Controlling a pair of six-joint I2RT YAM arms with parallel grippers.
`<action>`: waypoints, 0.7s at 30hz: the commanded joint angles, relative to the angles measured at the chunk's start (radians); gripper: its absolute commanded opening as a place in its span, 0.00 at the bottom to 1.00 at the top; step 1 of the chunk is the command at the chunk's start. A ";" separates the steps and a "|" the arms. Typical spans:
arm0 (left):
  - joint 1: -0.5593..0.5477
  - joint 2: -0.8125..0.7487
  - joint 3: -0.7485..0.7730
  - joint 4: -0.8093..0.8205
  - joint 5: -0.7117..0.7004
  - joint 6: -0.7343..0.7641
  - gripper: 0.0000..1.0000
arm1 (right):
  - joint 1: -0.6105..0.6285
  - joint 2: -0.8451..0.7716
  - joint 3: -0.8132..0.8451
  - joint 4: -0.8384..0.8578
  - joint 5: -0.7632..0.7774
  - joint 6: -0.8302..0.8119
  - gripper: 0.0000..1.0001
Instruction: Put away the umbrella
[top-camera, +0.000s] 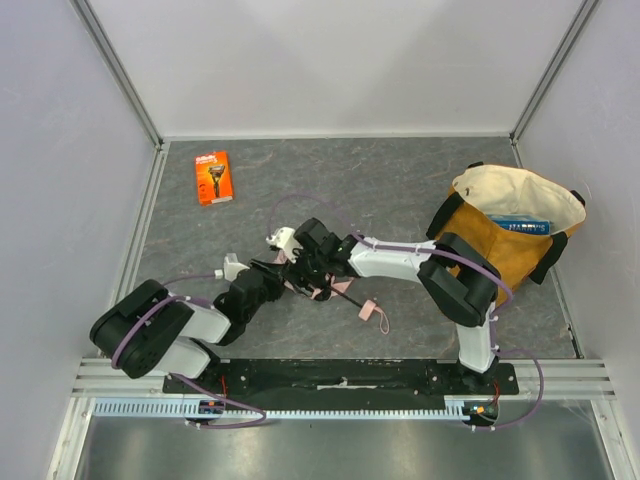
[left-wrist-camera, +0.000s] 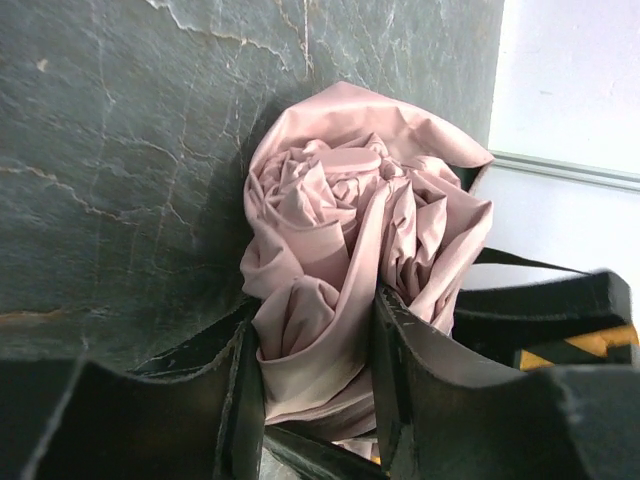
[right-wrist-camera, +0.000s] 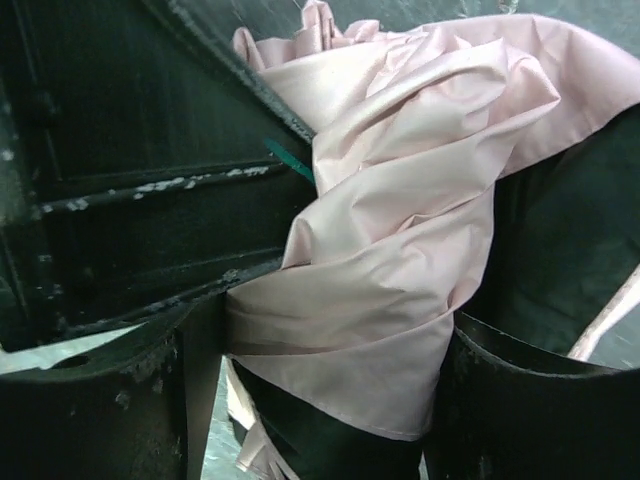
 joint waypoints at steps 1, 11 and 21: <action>-0.007 0.027 0.035 -0.308 0.069 -0.058 0.02 | 0.116 -0.067 -0.034 0.047 0.256 -0.167 0.73; -0.006 -0.072 0.073 -0.488 0.063 -0.065 0.02 | 0.234 -0.109 -0.195 0.197 0.453 -0.185 0.95; -0.006 -0.175 -0.018 -0.393 0.000 0.018 0.02 | 0.139 -0.094 -0.219 0.246 0.322 -0.053 0.89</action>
